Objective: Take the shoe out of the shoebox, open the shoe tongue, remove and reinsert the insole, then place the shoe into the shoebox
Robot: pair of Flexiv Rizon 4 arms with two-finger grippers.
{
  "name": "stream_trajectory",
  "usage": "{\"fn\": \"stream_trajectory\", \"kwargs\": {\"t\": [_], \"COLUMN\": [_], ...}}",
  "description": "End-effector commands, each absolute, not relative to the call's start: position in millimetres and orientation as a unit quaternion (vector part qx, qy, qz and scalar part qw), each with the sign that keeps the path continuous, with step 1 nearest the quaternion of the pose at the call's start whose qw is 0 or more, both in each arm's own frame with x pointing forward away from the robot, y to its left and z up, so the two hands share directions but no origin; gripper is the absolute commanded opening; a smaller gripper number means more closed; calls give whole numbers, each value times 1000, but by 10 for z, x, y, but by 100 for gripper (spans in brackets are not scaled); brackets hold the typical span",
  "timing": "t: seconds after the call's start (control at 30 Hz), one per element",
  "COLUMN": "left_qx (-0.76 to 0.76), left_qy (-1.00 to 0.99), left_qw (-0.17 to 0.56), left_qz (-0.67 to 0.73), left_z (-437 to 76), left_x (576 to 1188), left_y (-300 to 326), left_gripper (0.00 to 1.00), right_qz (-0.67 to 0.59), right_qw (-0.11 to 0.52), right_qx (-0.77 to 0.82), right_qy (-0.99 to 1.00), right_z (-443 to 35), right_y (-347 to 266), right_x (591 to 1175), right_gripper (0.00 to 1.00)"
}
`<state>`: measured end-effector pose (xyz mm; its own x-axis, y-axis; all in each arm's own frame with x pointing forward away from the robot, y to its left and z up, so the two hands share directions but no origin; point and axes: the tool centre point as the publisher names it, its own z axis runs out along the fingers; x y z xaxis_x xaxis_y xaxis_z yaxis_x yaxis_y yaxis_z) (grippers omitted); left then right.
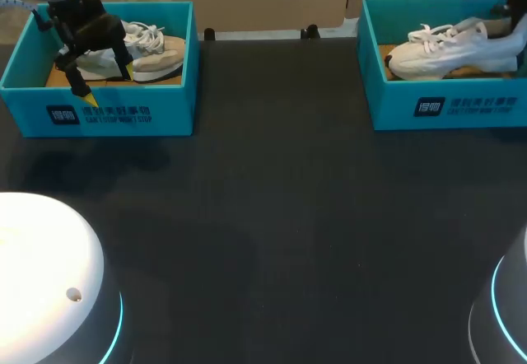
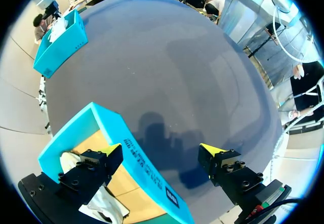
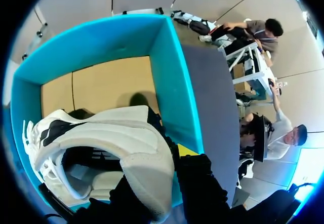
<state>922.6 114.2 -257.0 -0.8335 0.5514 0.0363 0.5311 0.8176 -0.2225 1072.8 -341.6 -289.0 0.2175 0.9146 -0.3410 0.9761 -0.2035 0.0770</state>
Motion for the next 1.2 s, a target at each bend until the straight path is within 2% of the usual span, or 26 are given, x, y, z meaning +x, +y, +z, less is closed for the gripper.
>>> {"fn": "stream_trajectory", "kwargs": {"t": [0.03,0.27,0.67,1.0,1.2], "left_qx": [-285,-285,-285,-285,-285], "left_qy": [-952,-952,-952,-952,-952], "left_qw": [51,51,51,51,51], "left_qz": [101,101,101,101,101], "left_z": [-2566,-2566,-2566,-2566,-2566], "left_x": [9233,9233,9233,9233,9233], "left_y": [1145,1145,1145,1145,1145], "left_gripper": [100,100,100,100,100], "right_qz": [-99,-98,-104,-101,-96], "right_qw": [150,150,132,117,112], "right_qx": [766,766,766,777,775], "right_qy": [617,618,620,610,615], "right_z": [-2850,-2861,-3192,-3238,-3335], "right_y": [-3404,-3391,-3386,-3436,-3397], "right_x": [10620,10627,10549,10137,10089], "right_gripper": [0,0,0,0,0]}}
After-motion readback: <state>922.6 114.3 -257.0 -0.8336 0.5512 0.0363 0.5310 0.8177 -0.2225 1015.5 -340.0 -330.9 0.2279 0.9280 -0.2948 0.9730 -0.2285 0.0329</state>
